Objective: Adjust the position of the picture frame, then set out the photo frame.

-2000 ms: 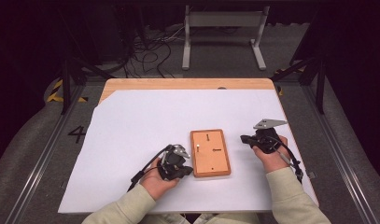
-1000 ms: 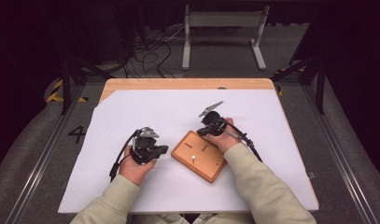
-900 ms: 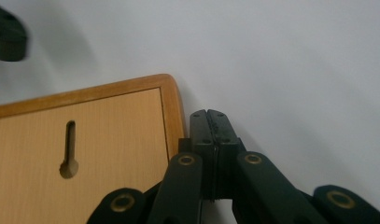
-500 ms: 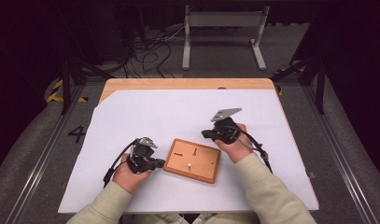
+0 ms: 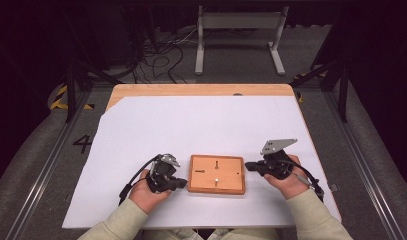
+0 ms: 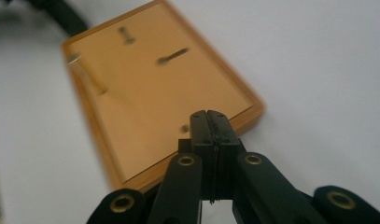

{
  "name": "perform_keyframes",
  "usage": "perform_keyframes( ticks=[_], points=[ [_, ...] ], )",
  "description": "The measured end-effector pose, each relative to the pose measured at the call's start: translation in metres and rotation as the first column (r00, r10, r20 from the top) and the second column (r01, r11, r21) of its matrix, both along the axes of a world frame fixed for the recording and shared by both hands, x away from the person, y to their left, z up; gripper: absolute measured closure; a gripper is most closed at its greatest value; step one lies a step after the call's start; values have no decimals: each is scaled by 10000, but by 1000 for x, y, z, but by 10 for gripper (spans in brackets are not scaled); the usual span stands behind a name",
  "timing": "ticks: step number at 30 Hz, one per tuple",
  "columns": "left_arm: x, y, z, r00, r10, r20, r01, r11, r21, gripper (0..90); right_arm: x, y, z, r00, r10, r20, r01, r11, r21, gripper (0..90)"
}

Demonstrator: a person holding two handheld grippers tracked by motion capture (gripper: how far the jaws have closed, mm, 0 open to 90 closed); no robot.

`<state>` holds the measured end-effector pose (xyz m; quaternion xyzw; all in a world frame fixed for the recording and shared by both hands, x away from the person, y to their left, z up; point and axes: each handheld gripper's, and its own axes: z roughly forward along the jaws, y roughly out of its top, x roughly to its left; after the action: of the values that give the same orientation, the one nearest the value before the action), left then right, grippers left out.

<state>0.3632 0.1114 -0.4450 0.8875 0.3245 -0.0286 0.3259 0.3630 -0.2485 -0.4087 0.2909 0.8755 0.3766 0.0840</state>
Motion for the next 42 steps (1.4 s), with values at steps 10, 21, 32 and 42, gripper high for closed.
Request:
perform_keyframes(
  ticks=[10,21,32,42],
  points=[
    [1,13,10,9947,726,724,-672,9950,-734,860,-46,39,-23,9432,3293,-427,-3313,9245,-1884,900],
    [0,17,14,9881,858,1279,-741,9928,-936,824,-43,35,-23,9503,3111,77,-3055,9372,-1684,900],
    [-2,32,28,9219,1542,3554,-858,9758,-2010,596,-19,-12,8,9804,-1,1972,-229,9932,1146,652],
    [6,37,29,8986,1982,3914,-1140,9670,-2280,461,1,-38,14,9548,-1822,2348,1354,9699,2022,508]
  ],
)
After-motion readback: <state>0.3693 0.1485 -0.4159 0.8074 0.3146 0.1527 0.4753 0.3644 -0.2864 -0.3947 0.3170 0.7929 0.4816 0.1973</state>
